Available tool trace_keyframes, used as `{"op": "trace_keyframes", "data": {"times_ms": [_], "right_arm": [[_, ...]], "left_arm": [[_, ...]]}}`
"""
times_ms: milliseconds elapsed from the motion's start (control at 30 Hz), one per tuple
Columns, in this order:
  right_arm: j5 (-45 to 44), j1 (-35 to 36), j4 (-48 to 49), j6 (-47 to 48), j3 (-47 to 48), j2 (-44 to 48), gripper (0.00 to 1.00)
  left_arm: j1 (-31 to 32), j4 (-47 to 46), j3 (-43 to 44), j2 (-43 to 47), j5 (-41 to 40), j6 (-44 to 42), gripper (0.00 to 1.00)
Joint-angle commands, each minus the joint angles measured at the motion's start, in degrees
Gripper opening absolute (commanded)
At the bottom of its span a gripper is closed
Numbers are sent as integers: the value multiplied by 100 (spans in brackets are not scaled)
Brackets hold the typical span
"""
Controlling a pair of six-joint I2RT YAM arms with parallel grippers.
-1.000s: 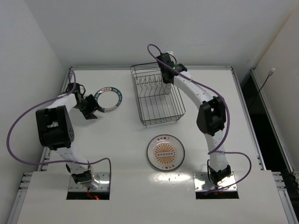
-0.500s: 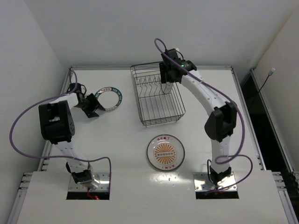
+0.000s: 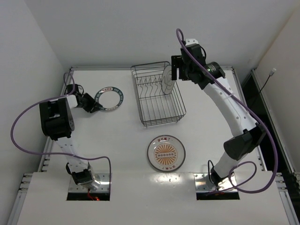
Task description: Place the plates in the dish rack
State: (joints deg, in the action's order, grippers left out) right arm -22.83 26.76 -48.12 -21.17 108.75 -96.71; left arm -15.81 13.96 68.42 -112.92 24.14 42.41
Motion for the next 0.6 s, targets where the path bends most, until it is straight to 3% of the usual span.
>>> {"op": "trace_keyframes", "data": {"times_ms": [0,133,233,433,567], "right_arm": [[77,-75,-128,25,-91,29,75],[24,-128,-128,25,-20,29,75],[278,-180,-75,-28,41,-23,76],[2921,-462,592,-195,-99,-261,78],[4925,-751,1549,-930,-476,-542,78]], "left_arm": [[-27,-235,118,-326,29,144,21],[-27,-183,233,-406,144,92,0],[-27,-112,303,-249,345,197,0],[-27,-401,303,894,696,935,0],[-27,-937,93,1316,1311,1514,0]]}}
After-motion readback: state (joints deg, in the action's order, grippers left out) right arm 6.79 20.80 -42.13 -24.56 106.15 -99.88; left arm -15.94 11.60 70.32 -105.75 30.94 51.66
